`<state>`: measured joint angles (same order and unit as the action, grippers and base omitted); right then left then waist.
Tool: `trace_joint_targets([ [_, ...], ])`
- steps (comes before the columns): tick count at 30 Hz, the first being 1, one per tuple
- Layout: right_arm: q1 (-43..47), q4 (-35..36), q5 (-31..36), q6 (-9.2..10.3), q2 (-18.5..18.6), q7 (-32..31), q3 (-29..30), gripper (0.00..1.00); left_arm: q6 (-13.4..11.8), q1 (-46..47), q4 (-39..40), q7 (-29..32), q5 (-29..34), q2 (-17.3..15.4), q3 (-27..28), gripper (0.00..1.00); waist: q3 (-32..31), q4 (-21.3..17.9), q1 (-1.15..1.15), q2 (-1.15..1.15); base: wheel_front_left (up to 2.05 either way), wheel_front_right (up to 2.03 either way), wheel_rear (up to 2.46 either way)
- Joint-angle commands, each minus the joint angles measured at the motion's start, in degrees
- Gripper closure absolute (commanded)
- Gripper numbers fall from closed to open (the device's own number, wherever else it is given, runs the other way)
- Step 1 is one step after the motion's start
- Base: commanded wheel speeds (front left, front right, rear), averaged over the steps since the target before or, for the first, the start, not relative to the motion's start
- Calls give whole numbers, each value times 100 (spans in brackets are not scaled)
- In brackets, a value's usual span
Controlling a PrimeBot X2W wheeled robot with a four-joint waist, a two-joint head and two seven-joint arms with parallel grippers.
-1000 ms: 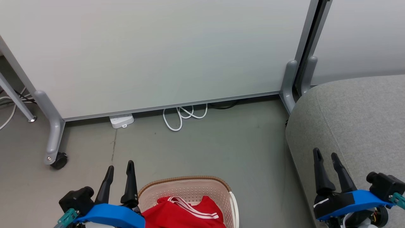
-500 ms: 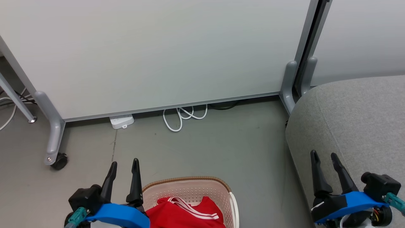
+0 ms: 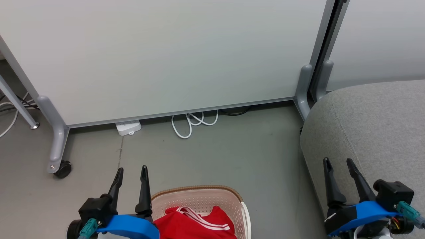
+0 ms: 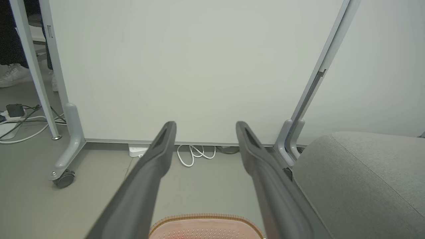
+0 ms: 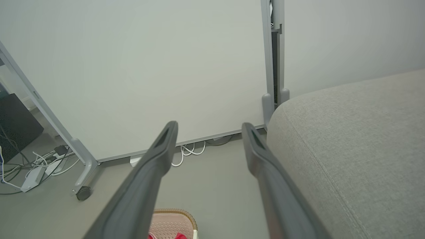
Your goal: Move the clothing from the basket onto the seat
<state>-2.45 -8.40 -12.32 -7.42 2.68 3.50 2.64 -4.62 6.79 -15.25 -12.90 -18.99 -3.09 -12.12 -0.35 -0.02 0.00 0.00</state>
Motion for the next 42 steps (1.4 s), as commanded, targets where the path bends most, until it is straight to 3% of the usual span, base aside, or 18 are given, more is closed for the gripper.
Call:
trace_joint_targets([
  [1, 30, 53, 88, -10, 29, 29, -16, 0, -36, 52, 26, -39, 82, -39, -22, 0, 0, 0, 0, 0, 0, 0, 0],
  [20, 52, 87, 848, -6, 34, 166, -46, 0, -130, 123, -56, -247, 682, -31, -190, 0, 4, 27, 0, 0, 0, 0, 0],
  [34, 15, 26, 777, -6, 32, 188, -52, 0, -129, 68, -71, -238, 627, -27, -184, 0, 30, 26, 0, 0, 0, 0, 0],
  [42, -516, 209, 651, -6, 30, 227, -316, 0, -83, 330, -335, -132, 719, -159, -269, 0, 740, -290, 0, 0, 0, 0, 0],
])
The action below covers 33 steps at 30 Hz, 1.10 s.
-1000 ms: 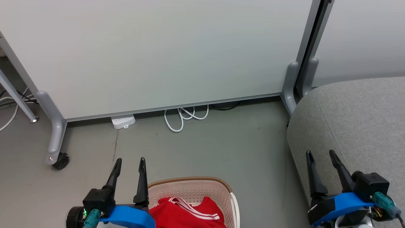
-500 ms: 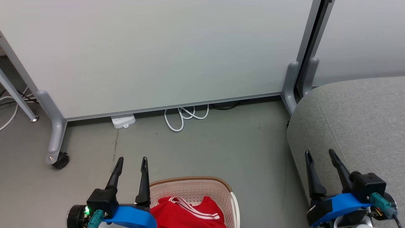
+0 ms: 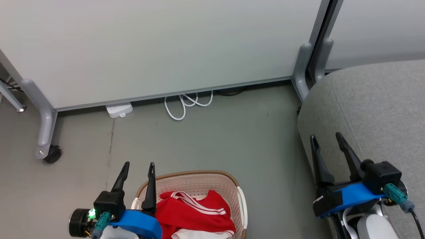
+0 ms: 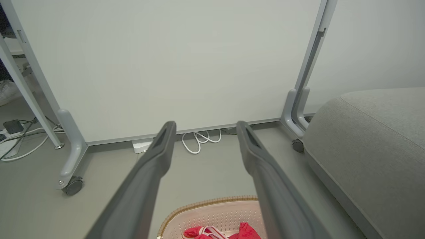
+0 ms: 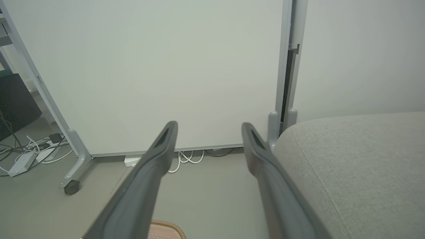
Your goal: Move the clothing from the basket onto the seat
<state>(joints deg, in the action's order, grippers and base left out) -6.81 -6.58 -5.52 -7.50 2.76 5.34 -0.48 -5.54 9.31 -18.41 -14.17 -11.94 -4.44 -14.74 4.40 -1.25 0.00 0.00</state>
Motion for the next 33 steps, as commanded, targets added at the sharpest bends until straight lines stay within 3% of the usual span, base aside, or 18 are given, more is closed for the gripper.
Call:
trace_joint_targets([
  [1, -169, 48, -42, 1, 22, 56, -56, 0, 28, 140, -87, 28, 34, -45, -24, 0, 388, -222, 0, 0, 0, 0, 0],
  [6, -649, 181, -69, 1, 19, 143, -317, 0, 130, 622, -584, 182, 196, -214, -156, 0, 1179, -557, 0, 0, 0, 0, 0],
  [17, -1529, 206, -210, 1, 14, 397, -832, 0, 603, 1933, -1962, 459, 695, -612, -672, 0, 2832, -1318, 0, 0, 0, 0, 0],
  [33, -2180, -159, -814, 1, 13, 891, -1573, 0, 926, 2690, -3432, 522, 1200, -636, -1415, 0, 3921, -1964, 0, 0, 0, 0, 0],
])
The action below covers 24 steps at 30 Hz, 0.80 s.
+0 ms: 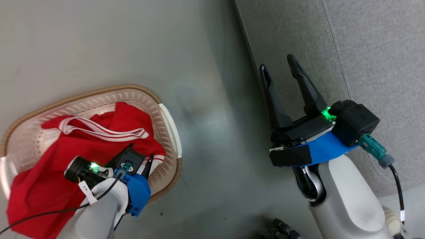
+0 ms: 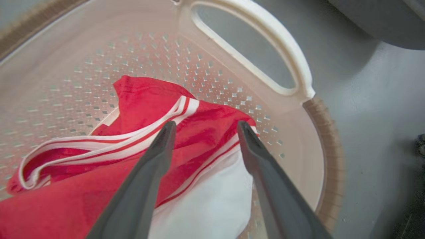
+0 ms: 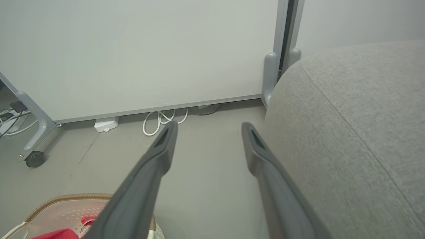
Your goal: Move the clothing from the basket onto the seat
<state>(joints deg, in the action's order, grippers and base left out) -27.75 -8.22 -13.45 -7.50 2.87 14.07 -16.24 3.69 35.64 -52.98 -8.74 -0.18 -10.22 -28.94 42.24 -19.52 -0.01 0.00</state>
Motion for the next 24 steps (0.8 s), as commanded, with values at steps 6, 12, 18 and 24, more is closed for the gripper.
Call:
trace_joint_targets([
  [6, -187, -41, -155, 1, 1, 75, -153, 0, -66, 337, -369, 26, 203, -175, -188, 0, 408, -308, 1, 0, 0, 0, 0],
  [12, -284, -49, -306, 2, 2, 106, -249, 0, -155, 688, -703, 136, 428, -323, -395, 0, 647, -396, 1, 0, 0, 0, 0],
  [18, -339, -41, -421, 2, 3, 119, -314, 0, -219, 913, -1046, 333, 424, -335, -436, 0, 751, -431, 1, 0, 0, 0, 0],
  [24, -285, -28, -454, 2, 3, 121, -345, 0, -207, 998, -1318, 425, 328, -318, -446, 100, 747, -477, 1, 0, 0, 0, 0],
])
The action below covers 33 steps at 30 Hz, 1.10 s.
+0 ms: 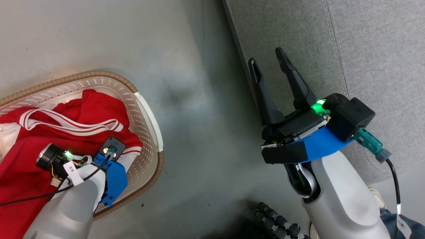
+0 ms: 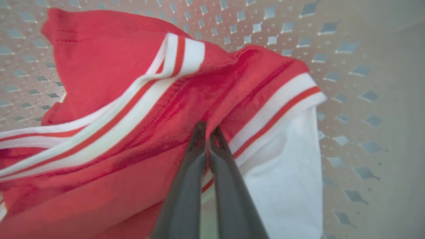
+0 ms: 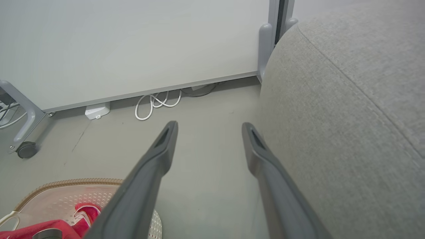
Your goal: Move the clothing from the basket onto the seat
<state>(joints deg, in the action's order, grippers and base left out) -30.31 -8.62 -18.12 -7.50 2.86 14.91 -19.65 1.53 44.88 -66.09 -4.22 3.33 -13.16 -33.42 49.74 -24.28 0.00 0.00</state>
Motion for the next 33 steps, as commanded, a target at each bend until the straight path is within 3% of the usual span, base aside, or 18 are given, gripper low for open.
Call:
trace_joint_targets([
  [1, -27, 0, 47, 2, 4, 36, 1, 0, 14, 70, -34, -42, -30, -13, -4, 100, -11, -9, 0, 0, 0, 0, 0],
  [17, -65, -116, 130, 2, 4, 33, 11, 0, -90, 120, -323, -411, -370, 256, 64, 100, -377, 161, 0, 0, 0, 0, 0],
  [21, 41, -266, 238, 2, 6, 33, 68, 0, -132, -36, -341, -727, -662, 453, 265, 100, -832, 344, 0, 0, 0, 0, 0],
  [28, 421, -646, 622, 2, 7, 5, 265, 0, 86, -347, -216, -1029, -1089, 860, 427, 100, -1948, 884, 0, 0, 0, 0, 0],
  [33, 749, -761, 807, 2, 11, -160, 419, 0, 245, -671, 355, -1107, -1376, 999, 461, 100, -2809, 1215, 0, 0, 0, 0, 0],
])
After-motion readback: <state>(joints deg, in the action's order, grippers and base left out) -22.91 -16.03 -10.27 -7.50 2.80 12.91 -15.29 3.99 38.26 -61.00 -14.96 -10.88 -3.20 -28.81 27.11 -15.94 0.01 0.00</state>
